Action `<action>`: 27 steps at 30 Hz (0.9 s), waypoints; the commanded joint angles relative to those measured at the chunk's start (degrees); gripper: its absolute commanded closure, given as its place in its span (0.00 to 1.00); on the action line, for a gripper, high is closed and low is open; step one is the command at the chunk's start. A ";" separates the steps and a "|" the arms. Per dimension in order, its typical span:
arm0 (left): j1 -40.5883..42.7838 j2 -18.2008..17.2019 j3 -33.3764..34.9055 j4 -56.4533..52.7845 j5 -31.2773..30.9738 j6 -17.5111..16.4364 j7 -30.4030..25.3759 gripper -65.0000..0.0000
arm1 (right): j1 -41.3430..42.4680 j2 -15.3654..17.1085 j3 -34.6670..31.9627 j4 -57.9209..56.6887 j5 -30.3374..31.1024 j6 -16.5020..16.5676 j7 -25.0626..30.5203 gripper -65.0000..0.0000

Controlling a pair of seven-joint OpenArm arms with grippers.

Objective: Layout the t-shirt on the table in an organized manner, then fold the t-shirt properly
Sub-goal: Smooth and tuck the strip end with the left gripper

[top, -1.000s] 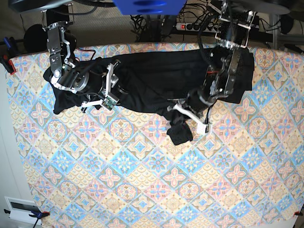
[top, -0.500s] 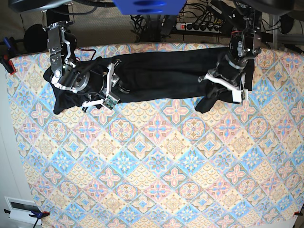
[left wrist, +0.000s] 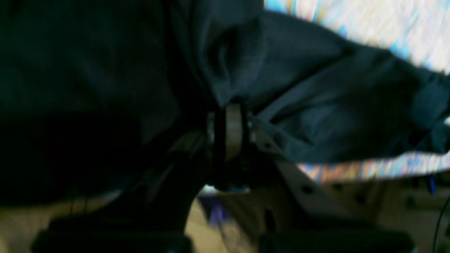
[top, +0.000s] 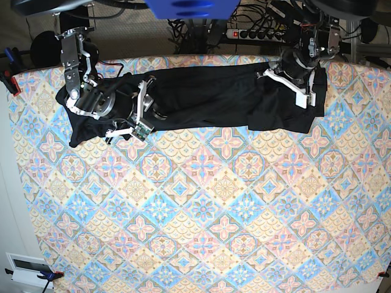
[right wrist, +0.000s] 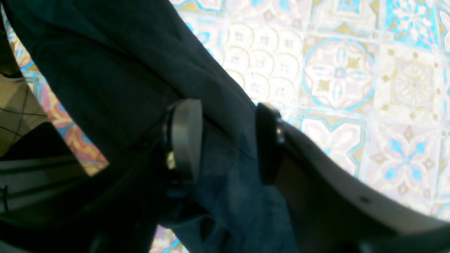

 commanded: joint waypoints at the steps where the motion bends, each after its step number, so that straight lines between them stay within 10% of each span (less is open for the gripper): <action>1: -1.16 -0.46 -0.26 0.82 -0.71 -0.20 1.28 0.90 | 0.54 0.51 0.13 1.03 0.79 0.01 1.37 0.63; 9: -3.18 0.33 -8.26 0.56 -11.17 -0.29 8.58 0.47 | 0.46 0.51 0.13 1.03 0.79 0.01 1.37 0.63; 16: -6.70 0.33 -18.63 -4.45 -19.09 -0.29 8.84 0.51 | 0.63 0.51 0.22 1.03 0.79 0.01 1.37 0.63; 27: -18.04 0.42 -12.74 -18.60 -18.65 -0.29 8.84 0.51 | 0.63 0.42 0.13 1.03 0.79 0.01 1.37 0.63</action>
